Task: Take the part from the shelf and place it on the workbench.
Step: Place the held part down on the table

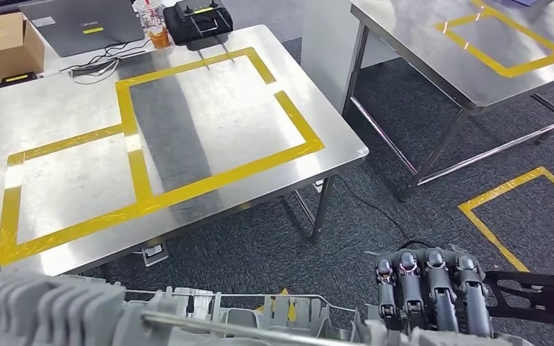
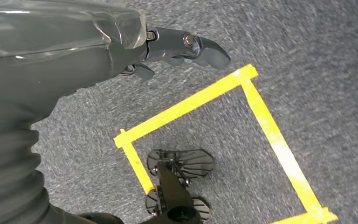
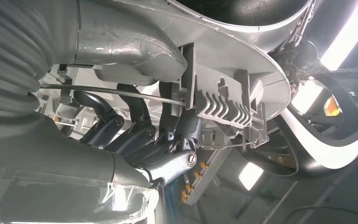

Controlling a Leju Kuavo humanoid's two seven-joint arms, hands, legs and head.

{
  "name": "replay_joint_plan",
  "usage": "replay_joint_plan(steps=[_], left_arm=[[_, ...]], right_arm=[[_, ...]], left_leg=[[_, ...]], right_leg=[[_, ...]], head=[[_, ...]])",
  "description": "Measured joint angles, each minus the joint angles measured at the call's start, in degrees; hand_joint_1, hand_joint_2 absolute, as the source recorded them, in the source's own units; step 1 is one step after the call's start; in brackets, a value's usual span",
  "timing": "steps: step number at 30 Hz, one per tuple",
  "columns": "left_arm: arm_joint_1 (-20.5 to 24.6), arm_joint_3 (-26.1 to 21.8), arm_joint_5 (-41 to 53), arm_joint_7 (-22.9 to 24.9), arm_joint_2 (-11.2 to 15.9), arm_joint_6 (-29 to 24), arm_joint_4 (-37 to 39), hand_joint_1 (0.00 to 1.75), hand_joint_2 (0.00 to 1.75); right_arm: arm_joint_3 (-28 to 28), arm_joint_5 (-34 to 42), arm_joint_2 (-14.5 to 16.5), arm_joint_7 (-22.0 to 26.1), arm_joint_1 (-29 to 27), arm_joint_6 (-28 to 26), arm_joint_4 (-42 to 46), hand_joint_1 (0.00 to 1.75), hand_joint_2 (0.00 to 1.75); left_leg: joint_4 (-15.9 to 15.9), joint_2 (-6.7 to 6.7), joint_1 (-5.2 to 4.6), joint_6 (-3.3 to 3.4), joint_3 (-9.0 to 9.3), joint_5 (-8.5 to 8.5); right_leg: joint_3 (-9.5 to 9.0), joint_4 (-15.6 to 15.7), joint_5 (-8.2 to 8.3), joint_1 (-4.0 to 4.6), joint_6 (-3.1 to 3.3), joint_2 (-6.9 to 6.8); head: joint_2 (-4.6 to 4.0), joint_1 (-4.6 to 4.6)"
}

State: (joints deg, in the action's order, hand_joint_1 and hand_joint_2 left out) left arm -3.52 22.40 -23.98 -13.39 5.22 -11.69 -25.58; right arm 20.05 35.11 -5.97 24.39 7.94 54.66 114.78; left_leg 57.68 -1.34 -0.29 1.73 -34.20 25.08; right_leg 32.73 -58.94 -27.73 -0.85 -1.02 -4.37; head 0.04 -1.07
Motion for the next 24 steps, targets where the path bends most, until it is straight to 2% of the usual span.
replay_joint_plan(steps=[1, 3, 4, 5, 6, 7, 8, 9, 10, 11, 13, 14, 16, 18, 19, 20, 21, 22, 24], left_arm=[[0.00, 0.00, 0.00, -0.02, -0.01, 0.00, -0.01, 0.00, 1.75], [0.16, 0.00, 0.01, -0.05, -0.09, 0.01, -0.03, 0.00, 1.75], [0.20, 0.00, 0.01, -0.05, -0.12, 0.01, -0.03, 0.00, 1.75], [0.19, 0.00, 0.02, -0.05, -0.15, 0.02, -0.03, 0.00, 1.75], [0.16, 0.00, 0.03, -0.05, -0.17, 0.02, -0.03, 0.00, 1.75], [0.13, 0.00, 0.04, -0.05, -0.19, 0.02, -0.04, 0.00, 1.75], [0.12, 0.00, 0.05, -0.05, -0.22, 0.03, -0.05, 0.00, 1.75], [0.12, 0.00, 0.07, -0.05, -0.26, 0.03, -0.07, 0.00, 1.75], [0.12, 0.00, 0.08, -0.05, -0.28, 0.03, -0.09, 0.00, 1.75], [0.09, 0.00, 0.08, -0.05, -0.31, 0.03, -0.11, 0.00, 1.75], [-0.14, 0.00, 0.09, -0.05, -0.28, 0.02, -0.11, 0.00, 1.75], [-0.30, -0.01, 0.09, -0.05, -0.22, 0.02, -0.11, 0.00, 1.75], [-0.51, -0.04, 0.08, -0.06, -0.15, 0.01, -0.13, 0.00, 1.75], [-0.47, -0.17, 0.08, -0.06, -0.14, 0.01, -0.25, 0.00, 1.75], [-0.45, -0.26, 0.08, -0.05, -0.16, 0.01, -0.33, 0.00, 1.75], [-0.48, -0.38, 0.08, -0.05, -0.20, 0.01, -0.42, 0.00, 1.75], [-0.54, -0.50, 0.09, -0.05, -0.26, 0.01, -0.49, 0.00, 1.75], [-0.60, -0.63, 0.09, -0.05, -0.29, 0.00, -0.52, 0.00, 1.75], [-0.64, -0.94, 0.09, -0.05, -0.26, -0.01, -0.61, 0.00, 1.75]], right_arm=[[0.01, -0.01, -0.08, 0.02, 0.05, -0.01, 0.02, 1.75, 1.75], [0.03, -0.03, -0.31, 0.10, 0.04, -0.02, 0.03, 1.75, 1.75], [0.02, -0.03, -0.42, 0.15, -0.01, -0.03, 0.01, 1.75, 1.75], [0.03, -0.05, -0.52, 0.20, -0.07, -0.04, -0.01, 1.75, 1.75], [0.04, -0.08, -0.62, 0.26, -0.11, -0.05, -0.02, 1.75, 1.75], [0.06, -0.11, -0.71, 0.33, -0.12, -0.08, -0.03, 1.75, 1.75], [0.07, -0.13, -0.80, 0.42, -0.11, -0.10, -0.03, 1.75, 1.75], [0.08, -0.14, -0.88, 0.50, -0.08, -0.11, -0.03, 1.75, 1.75], [0.08, -0.15, -0.94, 0.57, -0.05, -0.14, -0.01, 1.75, 1.75], [0.08, -0.15, -0.99, 0.63, -0.02, -0.16, 0.01, 1.75, 1.75], [0.11, -0.17, -1.06, 0.69, 0.09, -0.20, 0.05, 1.75, 1.75], [0.13, -0.17, -1.08, 0.71, 0.16, -0.21, 0.06, 1.75, 1.75], [0.15, -0.17, -1.07, 0.72, 0.27, -0.29, 0.07, 1.75, 1.75], [0.17, 0.03, -1.09, 0.75, 0.29, -0.45, 0.07, 1.75, 1.75], [0.20, 0.21, -1.13, 0.75, 0.28, -0.55, 0.06, 1.75, 1.75], [0.25, 0.43, -1.17, 0.74, 0.28, -0.67, 0.05, 1.75, 1.75], [0.32, 0.66, -1.21, 0.73, 0.27, -0.81, 0.04, 1.75, 1.75], [0.39, 0.85, -1.25, 0.73, 0.27, -0.92, 0.03, 1.75, 1.75], [0.54, 1.18, -1.28, 0.72, 0.30, -1.08, 0.03, 1.75, 1.75]], left_leg=[[-0.53, 0.60, 0.18, 0.34, 0.41, -0.38], [-0.94, 1.86, 0.28, 0.70, 0.75, -0.77], [-0.92, 2.55, 0.22, 0.73, 0.71, -0.79], [-0.89, 3.28, 0.17, 0.73, 0.71, -0.79], [-0.84, 4.04, 0.13, 0.73, 0.72, -0.78], [-0.74, 4.82, 0.13, 0.69, 0.75, -0.75], [-0.58, 5.59, 0.15, 0.59, 0.76, -0.68], [-0.36, 6.27, 0.17, 0.45, 0.71, -0.57], [-0.06, 6.87, 0.10, 0.22, 0.56, -0.40], [0.16, 7.31, 0.05, -0.02, 0.35, -0.28], [0.29, 7.88, 0.06, -0.55, -0.03, -0.18], [0.36, 7.74, 0.16, -0.80, -0.11, -0.11], [2.33, 5.57, 0.16, -1.45, -1.00, 1.25], [8.71, 2.82, 0.33, -2.13, -4.06, 4.61], [12.73, 2.25, 0.57, -2.41, -6.05, 6.30], [15.89, 2.01, 0.80, -2.61, -7.66, 7.31], [17.20, 1.88, 0.99, -2.73, -8.39, 7.31], [16.01, 1.78, 1.10, -2.75, -7.87, 6.19], [8.29, 1.31, 1.08, -2.36, -3.89, 2.46]], right_leg=[[0.66, -1.56, -0.82, 0.00, 0.00, 1.02], [3.81, -8.05, -3.52, -0.03, 0.33, 3.26], [5.75, -11.83, -4.77, -0.03, 0.42, 3.71], [7.19, -14.37, -5.33, -0.03, 0.31, 3.88], [7.76, -14.98, -5.06, -0.04, 0.02, 3.97], [7.11, -13.06, -3.78, -0.07, -0.42, 4.12], [5.46, -9.14, -1.90, -0.14, -0.89, 4.59], [3.71, -5.09, -0.23, -0.22, -1.06, 5.39], [2.19, -1.72, 1.09, -0.24, -0.93, 6.08], [1.32, 0.16, 1.75, -0.18, -0.58, 6.58], [1.04, 0.71, 1.96, 0.10, 0.39, 6.41], [0.99, 0.75, 2.03, 0.02, 0.69, 6.14], [0.75, 0.91, 2.04, -0.28, 1.29, 5.62], [0.60, 0.95, 1.92, -0.37, 1.72, 5.00], [0.60, 0.95, 1.88, -0.34, 1.84, 4.68], [0.62, 0.94, 1.84, -0.33, 1.87, 4.40], [0.62, 0.94, 1.82, -0.32, 1.88, 4.15], [0.58, 0.94, 1.77, -0.32, 1.84, 3.98], [0.40, 0.94, 1.70, -0.30, 1.72, 3.75]], head=[[0.00, 0.03], [0.00, 0.15], [0.00, 0.17], [0.00, 0.19], [0.00, 0.18], [0.00, 0.20], [0.00, 0.20], [0.00, 0.20], [0.00, 0.20], [0.00, 0.19], [0.00, 0.19], [0.00, 0.19], [0.00, -0.01], [0.00, -0.25], [0.00, -0.29], [0.00, -0.28], [0.00, -0.29], [0.00, -0.29], [0.00, -0.28]])
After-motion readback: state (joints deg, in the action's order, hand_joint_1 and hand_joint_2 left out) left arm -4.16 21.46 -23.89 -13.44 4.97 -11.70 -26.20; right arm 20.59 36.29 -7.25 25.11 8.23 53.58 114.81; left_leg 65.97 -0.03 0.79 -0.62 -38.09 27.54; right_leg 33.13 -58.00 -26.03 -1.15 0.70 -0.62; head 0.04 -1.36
